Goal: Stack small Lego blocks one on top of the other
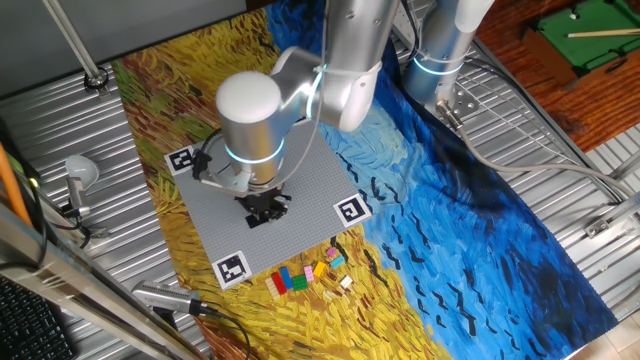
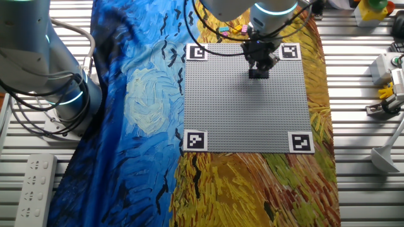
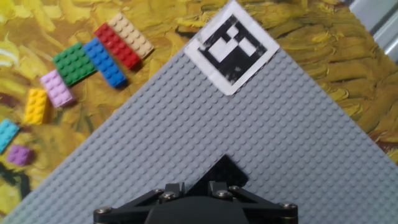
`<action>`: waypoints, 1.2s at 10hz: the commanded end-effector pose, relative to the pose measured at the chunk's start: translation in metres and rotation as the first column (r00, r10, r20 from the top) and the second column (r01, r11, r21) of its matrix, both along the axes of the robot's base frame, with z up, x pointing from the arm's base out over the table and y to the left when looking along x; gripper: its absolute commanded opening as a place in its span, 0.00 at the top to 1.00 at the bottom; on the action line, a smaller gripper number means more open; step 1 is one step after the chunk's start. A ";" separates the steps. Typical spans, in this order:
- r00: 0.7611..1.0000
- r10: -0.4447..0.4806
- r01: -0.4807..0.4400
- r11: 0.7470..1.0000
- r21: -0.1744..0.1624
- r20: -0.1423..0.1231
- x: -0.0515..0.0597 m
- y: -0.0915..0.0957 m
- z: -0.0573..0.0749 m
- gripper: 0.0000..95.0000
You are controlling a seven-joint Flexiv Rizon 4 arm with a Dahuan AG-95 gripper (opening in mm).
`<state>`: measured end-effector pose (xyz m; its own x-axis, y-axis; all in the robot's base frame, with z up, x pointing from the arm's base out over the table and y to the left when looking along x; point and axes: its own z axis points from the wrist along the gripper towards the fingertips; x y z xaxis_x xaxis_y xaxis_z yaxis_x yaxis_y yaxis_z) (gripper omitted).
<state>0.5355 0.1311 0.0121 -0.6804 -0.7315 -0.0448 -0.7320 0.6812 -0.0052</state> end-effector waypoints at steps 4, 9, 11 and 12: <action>1.000 -0.002 0.002 1.000 0.007 -0.005 -0.002 0.001 -0.003 0.80; 1.000 -0.005 0.005 1.000 0.000 -0.014 0.007 0.006 0.010 0.80; 1.000 0.010 -0.010 1.000 0.002 -0.008 0.013 0.004 -0.006 0.80; 1.000 0.012 -0.012 1.000 0.000 -0.007 0.014 0.003 -0.012 0.80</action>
<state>0.5504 0.1358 0.0073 -0.6711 -0.7402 -0.0416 -0.7409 0.6716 0.0012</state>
